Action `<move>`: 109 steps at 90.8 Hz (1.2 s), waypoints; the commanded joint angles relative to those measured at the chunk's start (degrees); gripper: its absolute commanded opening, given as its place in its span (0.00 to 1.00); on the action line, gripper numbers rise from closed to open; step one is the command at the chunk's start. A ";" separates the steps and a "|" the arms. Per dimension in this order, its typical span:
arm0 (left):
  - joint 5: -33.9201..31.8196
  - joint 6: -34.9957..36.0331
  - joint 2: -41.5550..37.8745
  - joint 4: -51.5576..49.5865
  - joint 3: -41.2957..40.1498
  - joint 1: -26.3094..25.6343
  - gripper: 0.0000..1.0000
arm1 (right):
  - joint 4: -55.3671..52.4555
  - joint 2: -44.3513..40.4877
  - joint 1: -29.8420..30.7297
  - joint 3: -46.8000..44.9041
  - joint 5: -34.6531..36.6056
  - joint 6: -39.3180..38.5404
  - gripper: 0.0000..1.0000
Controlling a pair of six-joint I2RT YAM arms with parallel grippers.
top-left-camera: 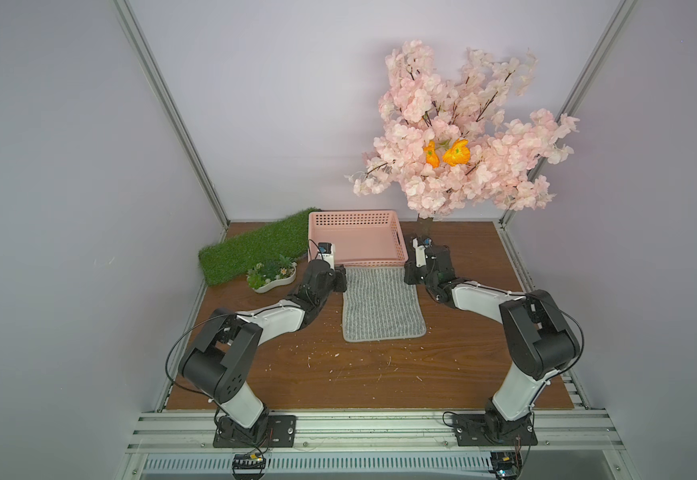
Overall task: Fold the square dishcloth
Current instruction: Fold the cleaning item at the center of the board.
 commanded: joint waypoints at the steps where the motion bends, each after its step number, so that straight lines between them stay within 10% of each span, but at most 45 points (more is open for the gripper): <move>1: 1.14 0.79 -1.57 4.01 -3.29 0.72 0.00 | 1.91 -2.35 -0.19 -2.47 0.26 0.58 0.00; 109: 6.53 -3.15 -14.52 5.57 -22.17 -4.88 0.00 | 2.58 -29.06 2.97 -29.93 -0.95 10.80 0.00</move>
